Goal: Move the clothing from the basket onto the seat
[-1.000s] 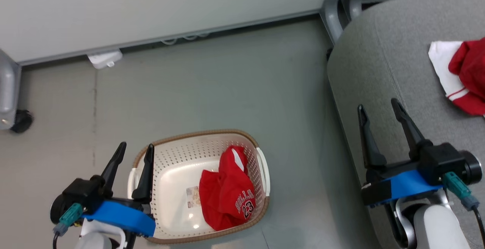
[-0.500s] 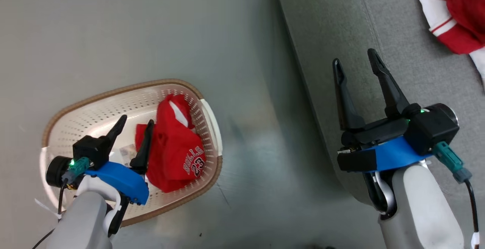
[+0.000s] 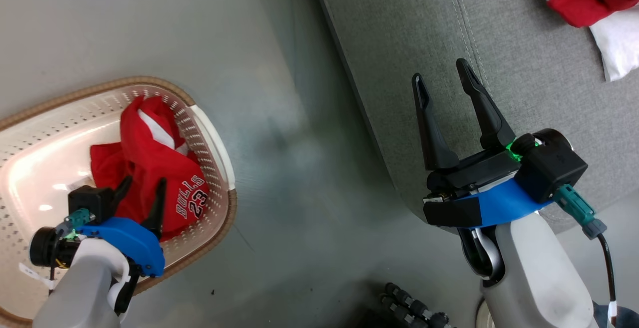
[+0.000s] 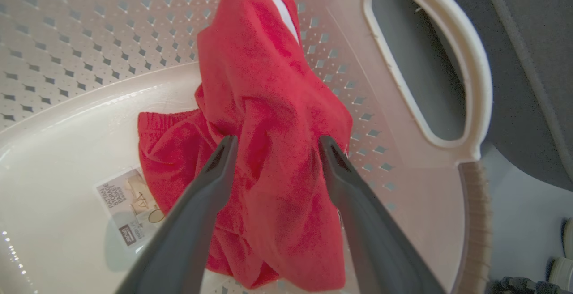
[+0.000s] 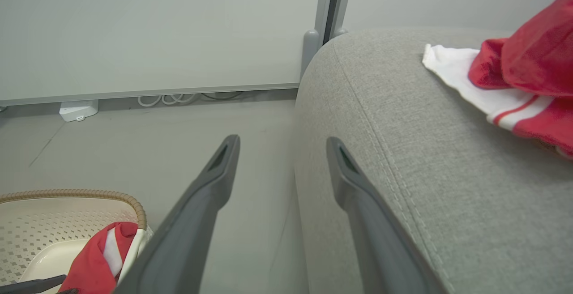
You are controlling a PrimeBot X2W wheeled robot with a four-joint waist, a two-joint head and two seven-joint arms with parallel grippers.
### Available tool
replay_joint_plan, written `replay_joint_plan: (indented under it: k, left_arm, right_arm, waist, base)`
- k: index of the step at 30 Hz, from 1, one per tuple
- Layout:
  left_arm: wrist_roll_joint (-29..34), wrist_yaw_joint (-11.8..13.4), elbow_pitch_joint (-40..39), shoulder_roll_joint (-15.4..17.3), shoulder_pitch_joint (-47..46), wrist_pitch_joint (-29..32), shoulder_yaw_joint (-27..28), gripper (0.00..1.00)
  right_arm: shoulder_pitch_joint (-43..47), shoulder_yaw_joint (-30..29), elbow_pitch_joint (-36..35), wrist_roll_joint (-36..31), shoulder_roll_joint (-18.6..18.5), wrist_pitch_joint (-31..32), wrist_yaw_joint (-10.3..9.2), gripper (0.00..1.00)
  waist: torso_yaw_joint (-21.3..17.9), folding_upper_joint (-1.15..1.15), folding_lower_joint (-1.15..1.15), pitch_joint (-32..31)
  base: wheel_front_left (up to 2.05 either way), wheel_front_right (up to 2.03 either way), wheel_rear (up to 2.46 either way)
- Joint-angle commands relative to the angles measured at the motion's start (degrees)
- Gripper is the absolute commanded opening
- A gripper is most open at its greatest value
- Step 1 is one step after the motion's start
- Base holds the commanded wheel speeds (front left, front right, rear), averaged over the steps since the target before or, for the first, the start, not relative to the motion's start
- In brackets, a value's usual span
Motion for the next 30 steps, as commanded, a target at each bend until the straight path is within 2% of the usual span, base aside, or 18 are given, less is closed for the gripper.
replay_joint_plan:
  k: [1,9,10,11,12,30]
  left_arm:
    - [-0.6,0.0,0.8,0.7,-1.0,0.3,0.1,1.0]
    - [-3.7,0.0,4.9,-0.8,-2.5,3.8,-2.3,1.0]
    - [-4.0,0.0,5.3,-1.0,-2.7,4.4,-2.8,0.71]
    - [-4.2,0.0,5.5,-1.0,-2.9,4.7,-3.5,0.31]
    - [-4.6,0.0,5.5,-1.1,-3.0,5.1,-4.0,0.0]
    - [-10.5,0.0,6.4,-0.2,-4.0,3.6,-10.3,0.0]
  right_arm:
    - [-1.3,0.2,0.1,0.3,0.2,-0.4,-0.06,1.0]
    - [-1.1,1.0,0.9,1.5,0.2,-1.1,-0.06,1.0]
    - [-1.0,1.0,1.0,1.5,0.2,-1.2,-0.06,1.0]
    - [-0.9,1.0,1.0,1.5,0.2,-1.2,-0.06,1.0]
    - [-0.8,1.0,1.1,1.5,0.2,-1.2,-0.06,1.0]
    - [-1.6,1.2,2.3,1.6,0.2,-1.3,-0.06,1.0]
  waist:
    - [-1.1,0.0,-0.01,1.4]
    - [-1.7,0.0,-0.01,2.3]
    - [-1.7,0.0,-0.01,2.2]
    - [-1.7,0.0,-0.01,2.2]
    - [-1.7,0.0,-0.01,2.1]
    - [-1.4,0.0,-0.01,0.3]
  base:
    - [0.0,0.0,0.0]
    - [0.0,0.0,0.0]
    - [0.0,0.0,0.0]
    - [0.0,0.0,0.0]
    - [0.0,0.0,0.0]
    - [0.0,0.0,0.0]
